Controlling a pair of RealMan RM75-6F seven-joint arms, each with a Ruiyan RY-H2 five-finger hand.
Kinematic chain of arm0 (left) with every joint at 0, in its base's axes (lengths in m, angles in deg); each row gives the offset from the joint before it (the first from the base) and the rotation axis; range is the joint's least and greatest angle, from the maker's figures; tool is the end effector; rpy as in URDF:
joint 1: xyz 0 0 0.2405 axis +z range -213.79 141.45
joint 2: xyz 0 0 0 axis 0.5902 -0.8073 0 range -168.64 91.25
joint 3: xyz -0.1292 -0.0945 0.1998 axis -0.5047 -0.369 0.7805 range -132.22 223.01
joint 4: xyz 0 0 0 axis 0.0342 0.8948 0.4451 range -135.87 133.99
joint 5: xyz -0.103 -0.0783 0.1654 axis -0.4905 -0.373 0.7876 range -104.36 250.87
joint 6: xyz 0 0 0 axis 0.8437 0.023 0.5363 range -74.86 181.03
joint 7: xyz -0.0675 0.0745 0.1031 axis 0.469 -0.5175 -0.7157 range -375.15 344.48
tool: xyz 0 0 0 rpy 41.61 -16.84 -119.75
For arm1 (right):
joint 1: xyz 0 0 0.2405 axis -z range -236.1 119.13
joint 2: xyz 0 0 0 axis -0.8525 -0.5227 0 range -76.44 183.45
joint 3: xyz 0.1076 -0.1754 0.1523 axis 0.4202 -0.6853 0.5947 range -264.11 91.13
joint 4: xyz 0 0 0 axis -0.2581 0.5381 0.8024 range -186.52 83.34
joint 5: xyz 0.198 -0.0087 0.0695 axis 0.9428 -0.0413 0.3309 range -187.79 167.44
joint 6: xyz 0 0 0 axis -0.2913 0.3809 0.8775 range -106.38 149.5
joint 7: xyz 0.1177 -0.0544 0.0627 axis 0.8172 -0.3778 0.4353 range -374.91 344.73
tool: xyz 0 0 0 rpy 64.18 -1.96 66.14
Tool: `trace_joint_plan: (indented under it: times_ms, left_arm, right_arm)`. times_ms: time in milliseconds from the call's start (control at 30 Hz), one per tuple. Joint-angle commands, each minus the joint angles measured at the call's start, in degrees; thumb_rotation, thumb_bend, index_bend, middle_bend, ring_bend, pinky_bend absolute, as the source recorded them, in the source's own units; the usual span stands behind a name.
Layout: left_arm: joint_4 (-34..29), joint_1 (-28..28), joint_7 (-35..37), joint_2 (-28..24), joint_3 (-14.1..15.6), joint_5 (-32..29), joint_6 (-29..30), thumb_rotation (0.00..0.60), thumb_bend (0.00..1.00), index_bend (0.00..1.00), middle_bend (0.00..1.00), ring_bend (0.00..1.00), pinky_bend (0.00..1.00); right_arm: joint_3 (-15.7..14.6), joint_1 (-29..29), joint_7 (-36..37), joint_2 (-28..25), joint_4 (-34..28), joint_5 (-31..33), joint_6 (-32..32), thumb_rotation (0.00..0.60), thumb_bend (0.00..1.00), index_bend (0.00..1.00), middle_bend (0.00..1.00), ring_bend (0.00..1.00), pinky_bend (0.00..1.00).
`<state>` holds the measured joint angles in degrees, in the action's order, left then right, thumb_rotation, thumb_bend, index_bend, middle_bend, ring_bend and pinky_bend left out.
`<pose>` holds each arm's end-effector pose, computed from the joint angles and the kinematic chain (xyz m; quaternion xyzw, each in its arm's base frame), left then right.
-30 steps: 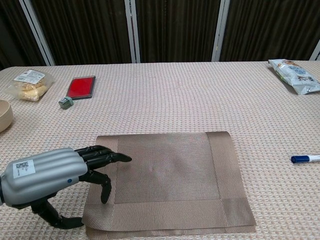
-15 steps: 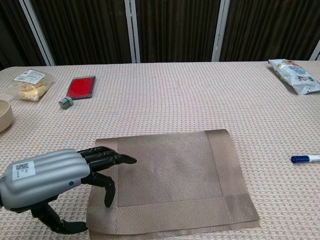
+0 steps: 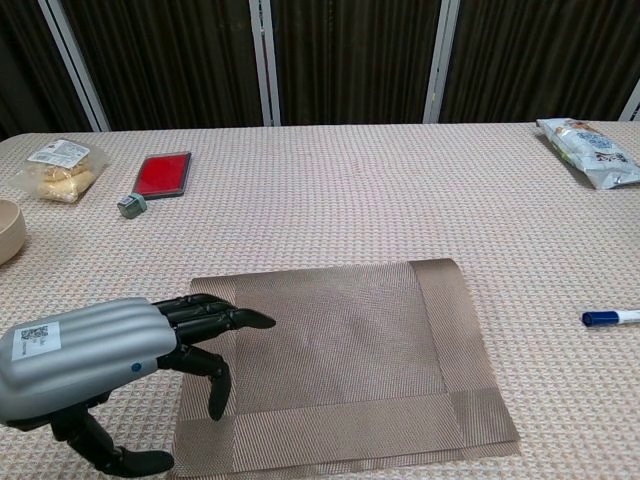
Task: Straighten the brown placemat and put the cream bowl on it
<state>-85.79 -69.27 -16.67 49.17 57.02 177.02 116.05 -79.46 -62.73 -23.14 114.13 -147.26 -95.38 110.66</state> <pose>-0.1826 0.1981 -0.0465 -0.8540 -0.3028 -0.3790 0.1878 -0.2968 -0.1909 0.1932 0.5845 -0.3090 0.3840 0.6445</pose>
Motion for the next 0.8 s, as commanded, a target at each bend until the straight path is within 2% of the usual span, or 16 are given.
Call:
trace_joint_plan:
  times_ms: [33, 367, 800]
  left_arm:
    - [0.7, 0.3, 0.3, 0.3, 0.0, -0.5, -0.1, 0.600, 0.23, 0.41, 0.00, 0.00, 0.00]
    - [5.1, 0.9, 1.6, 3.8, 0.9, -0.4, -0.9, 0.600, 0.23, 0.40, 0.00, 0.00, 0.00]
    - [8.1, 1.3, 2.1, 5.3, 1.2, -0.3, -0.6, 0.600, 0.22, 0.40, 0.00, 0.00, 0.00]
  right_arm:
    - [0.0, 0.0, 0.0, 0.0, 0.0, 0.0, 0.0, 0.600, 0.00, 0.00, 0.00, 0.00, 0.00]
    - [0.0, 0.0, -0.1, 0.0, 0.0, 0.0, 0.1, 0.600, 0.00, 0.00, 0.00, 0.00, 0.00]
    - [0.0, 0.0, 0.2, 0.0, 0.0, 0.0, 0.0, 0.600, 0.00, 0.00, 0.00, 0.00, 0.00]
